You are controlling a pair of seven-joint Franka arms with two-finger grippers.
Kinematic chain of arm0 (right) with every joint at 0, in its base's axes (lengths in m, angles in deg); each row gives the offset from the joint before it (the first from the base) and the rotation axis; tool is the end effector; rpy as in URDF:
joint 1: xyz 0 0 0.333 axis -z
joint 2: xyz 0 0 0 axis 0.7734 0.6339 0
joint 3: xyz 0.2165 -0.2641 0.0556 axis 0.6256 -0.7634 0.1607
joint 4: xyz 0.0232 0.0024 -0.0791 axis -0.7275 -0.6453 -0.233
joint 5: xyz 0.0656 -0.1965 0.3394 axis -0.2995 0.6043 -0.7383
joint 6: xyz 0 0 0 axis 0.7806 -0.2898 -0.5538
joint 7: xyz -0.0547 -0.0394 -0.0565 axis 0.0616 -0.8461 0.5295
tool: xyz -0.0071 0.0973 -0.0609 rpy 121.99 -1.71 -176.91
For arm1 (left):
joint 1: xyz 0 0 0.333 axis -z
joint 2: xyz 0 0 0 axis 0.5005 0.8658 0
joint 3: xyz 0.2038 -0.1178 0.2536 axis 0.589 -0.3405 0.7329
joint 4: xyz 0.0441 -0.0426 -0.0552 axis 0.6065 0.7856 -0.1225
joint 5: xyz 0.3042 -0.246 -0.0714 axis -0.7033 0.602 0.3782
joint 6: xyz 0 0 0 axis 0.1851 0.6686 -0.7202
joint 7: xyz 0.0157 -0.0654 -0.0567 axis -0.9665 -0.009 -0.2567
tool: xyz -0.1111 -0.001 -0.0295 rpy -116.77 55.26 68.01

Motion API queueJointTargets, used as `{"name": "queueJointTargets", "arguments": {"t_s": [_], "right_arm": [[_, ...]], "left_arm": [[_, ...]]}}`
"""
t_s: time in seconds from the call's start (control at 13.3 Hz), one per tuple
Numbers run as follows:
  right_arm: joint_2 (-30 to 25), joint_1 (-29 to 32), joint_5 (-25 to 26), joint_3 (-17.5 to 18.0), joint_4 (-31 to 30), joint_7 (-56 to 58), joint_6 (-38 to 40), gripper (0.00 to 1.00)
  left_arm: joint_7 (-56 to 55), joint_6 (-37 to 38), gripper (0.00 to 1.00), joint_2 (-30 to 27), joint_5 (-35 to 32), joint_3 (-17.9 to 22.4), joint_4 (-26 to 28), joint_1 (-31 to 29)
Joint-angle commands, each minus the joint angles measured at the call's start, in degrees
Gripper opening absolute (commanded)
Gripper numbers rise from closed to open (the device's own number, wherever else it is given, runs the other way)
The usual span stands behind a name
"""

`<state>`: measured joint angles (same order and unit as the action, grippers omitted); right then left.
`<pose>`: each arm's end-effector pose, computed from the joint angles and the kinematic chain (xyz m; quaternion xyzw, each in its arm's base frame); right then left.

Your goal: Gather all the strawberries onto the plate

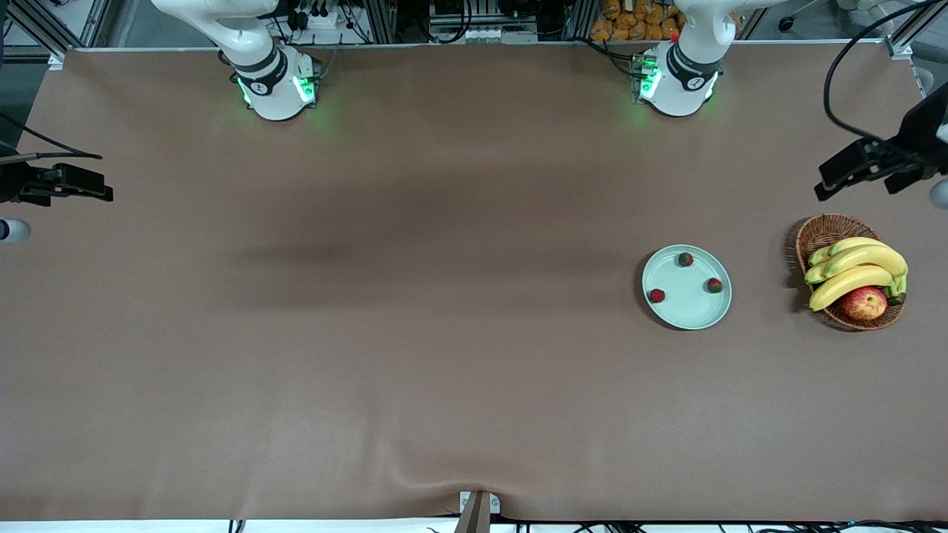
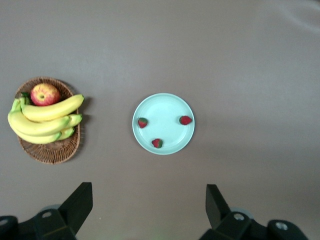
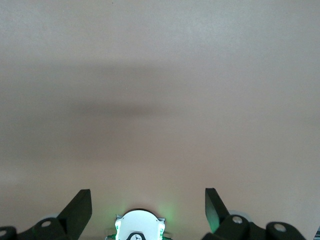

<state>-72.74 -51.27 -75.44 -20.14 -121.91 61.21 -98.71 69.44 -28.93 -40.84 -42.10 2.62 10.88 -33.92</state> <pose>0.5730 -0.0538 0.6137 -0.9916 -0.0348 0.1240 0.0095 0.5586 -0.0388 0.6923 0.9983 0.0565 0.0050 0.0150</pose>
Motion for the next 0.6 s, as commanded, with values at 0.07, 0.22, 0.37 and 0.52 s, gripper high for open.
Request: {"name": "queueJointTargets", "arguments": {"t_s": [0.07, 0.22, 0.37, 0.52], "right_arm": [[-0.4, -0.4, 0.3, -0.3, 0.5, 0.1, 0.5, 1.00], [-0.4, -0.1, 0.4, -0.5, 0.5, 0.3, 0.4, 1.00], [-0.3, -0.3, 0.2, -0.4, 1.2, 0.1, 0.4, 1.00], [-0.2, -0.4, 0.1, -0.3, 1.2, 0.1, 0.4, 1.00]], "left_arm": [[1.1, -2.1, 1.00, -9.7, 1.5, 3.4, 12.4, 2.9], [1.1, -1.6, 1.00, -10.6, 1.1, 5.1, 13.0, 5.1], [0.9, -1.7, 1.00, -9.9, 1.0, 6.0, 12.2, 6.9], [0.6, -1.6, 1.00, -9.8, 0.7, 6.0, 11.8, 7.4]]}}
